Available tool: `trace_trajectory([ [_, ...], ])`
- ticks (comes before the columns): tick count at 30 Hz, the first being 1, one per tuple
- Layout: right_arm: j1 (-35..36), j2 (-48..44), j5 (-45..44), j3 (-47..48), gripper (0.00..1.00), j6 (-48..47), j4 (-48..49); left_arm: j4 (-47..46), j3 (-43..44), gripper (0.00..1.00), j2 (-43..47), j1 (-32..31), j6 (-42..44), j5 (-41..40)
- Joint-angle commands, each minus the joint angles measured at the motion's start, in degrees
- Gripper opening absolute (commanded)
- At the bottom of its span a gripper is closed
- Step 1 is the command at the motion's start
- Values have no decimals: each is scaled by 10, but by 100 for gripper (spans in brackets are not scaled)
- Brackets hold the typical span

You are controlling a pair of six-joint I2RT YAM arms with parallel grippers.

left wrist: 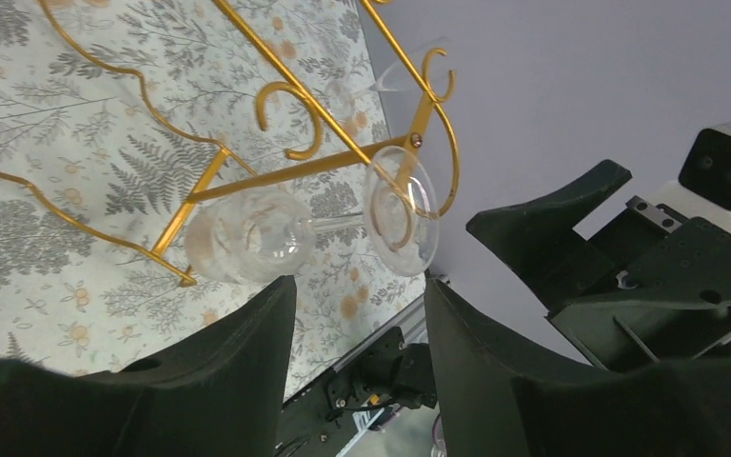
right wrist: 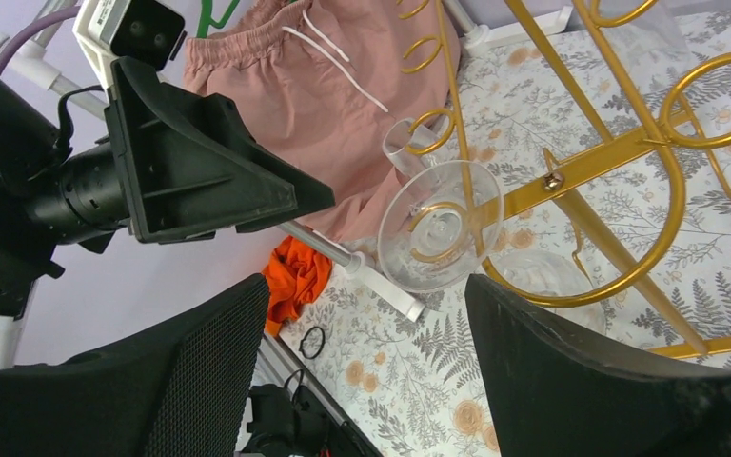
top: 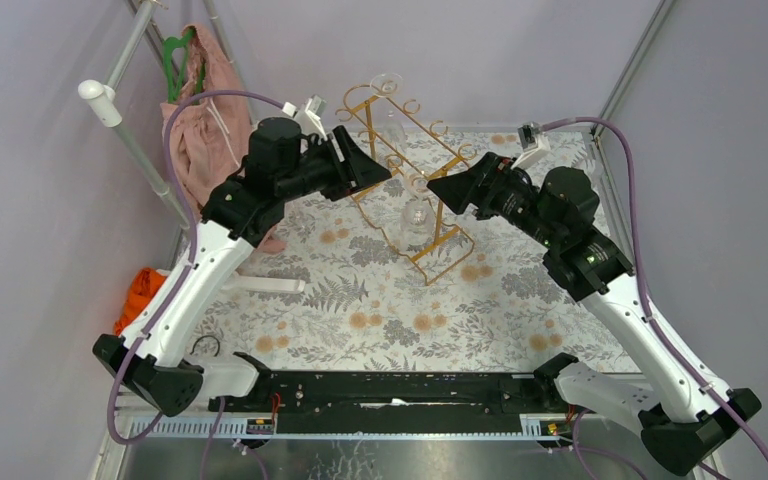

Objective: Take the wine glass off the wine glass rack

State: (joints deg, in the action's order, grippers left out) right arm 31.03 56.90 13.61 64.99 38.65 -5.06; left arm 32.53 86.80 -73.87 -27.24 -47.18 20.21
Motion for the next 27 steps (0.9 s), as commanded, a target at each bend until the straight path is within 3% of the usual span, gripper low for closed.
trace_trajectory([
  [1, 3, -5, -36, 25, 83, -21, -4, -71, 4, 60, 0, -28, -19, -28],
  [14, 3, -70, -111, 0, 83, -25, -23, -98, 0, 59, -52, -66, -28, -48],
  [27, 3, -93, -125, -10, 83, -31, -25, -114, 7, 59, -80, -76, -30, -56],
])
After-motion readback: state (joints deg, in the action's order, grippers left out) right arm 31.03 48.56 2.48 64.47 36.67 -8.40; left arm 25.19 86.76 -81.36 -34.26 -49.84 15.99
